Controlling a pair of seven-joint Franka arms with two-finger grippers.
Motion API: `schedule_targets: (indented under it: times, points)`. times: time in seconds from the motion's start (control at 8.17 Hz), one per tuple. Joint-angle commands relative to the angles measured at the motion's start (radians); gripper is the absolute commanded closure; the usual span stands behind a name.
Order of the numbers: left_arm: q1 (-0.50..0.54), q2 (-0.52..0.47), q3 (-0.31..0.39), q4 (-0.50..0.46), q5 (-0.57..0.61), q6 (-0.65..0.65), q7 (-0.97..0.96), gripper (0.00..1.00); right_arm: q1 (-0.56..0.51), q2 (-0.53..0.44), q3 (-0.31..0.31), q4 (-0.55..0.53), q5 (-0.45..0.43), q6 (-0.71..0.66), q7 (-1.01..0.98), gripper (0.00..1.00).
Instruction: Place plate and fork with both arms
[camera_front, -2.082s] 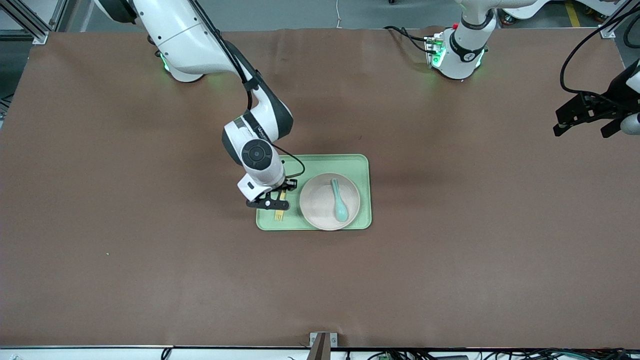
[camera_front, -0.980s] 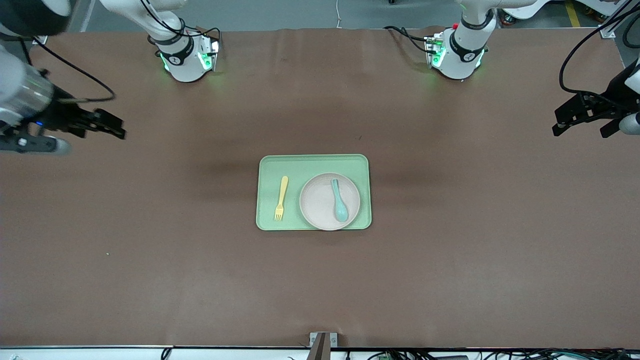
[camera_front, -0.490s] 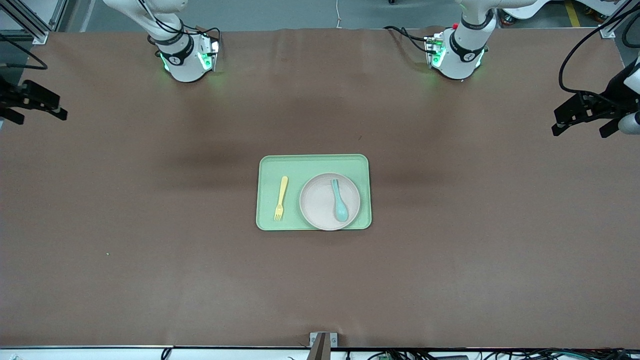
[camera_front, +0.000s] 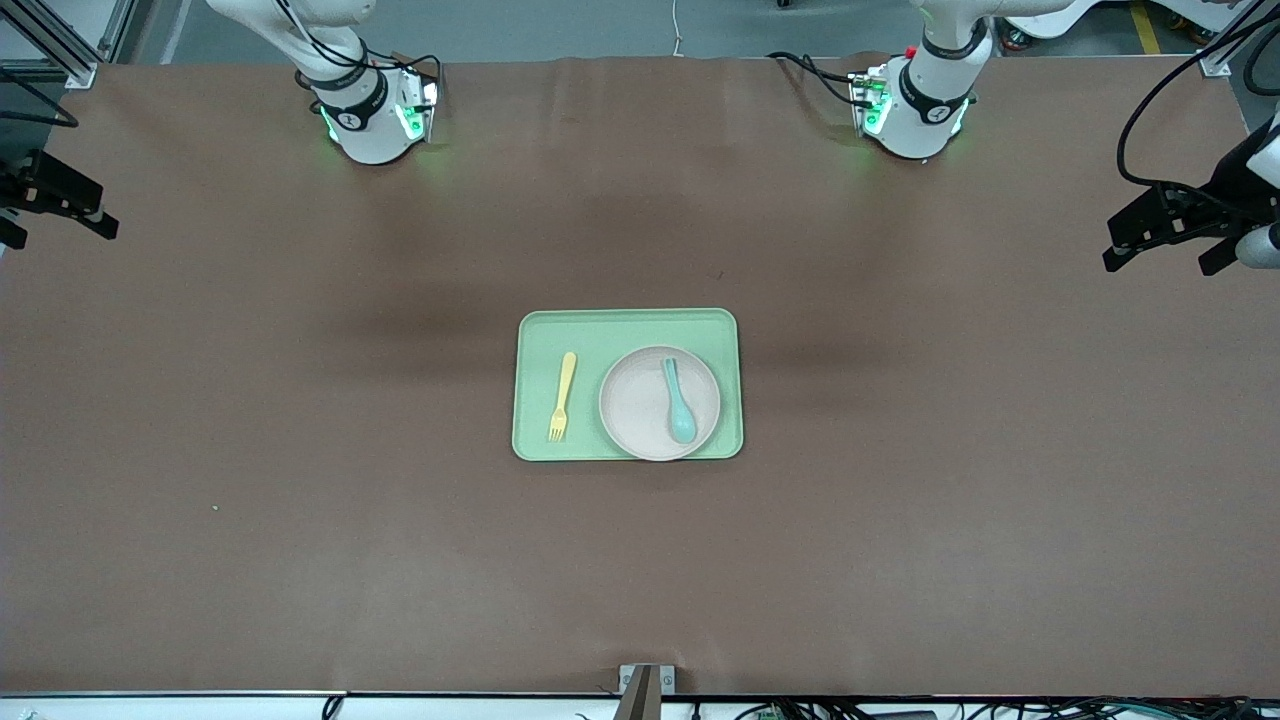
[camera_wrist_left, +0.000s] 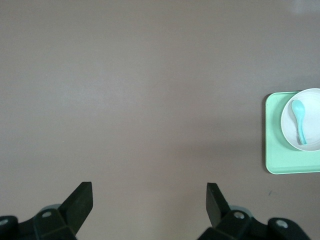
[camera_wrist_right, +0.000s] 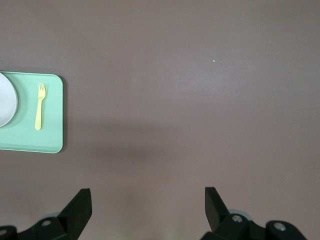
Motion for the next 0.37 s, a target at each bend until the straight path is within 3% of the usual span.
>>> schedule_targets:
  times: [0.0, 0.24]
  points:
    - [0.000, -0.007, -0.007, 0.013, 0.015, -0.021, -0.006, 0.00, 0.001, 0.057, 0.012, 0.078, -0.028, -0.011, 0.064, 0.00]
    - [0.000, -0.006, -0.007, 0.013, 0.015, -0.021, -0.006, 0.00, 0.022, 0.059, 0.014, 0.086, -0.053, -0.014, 0.059, 0.00]
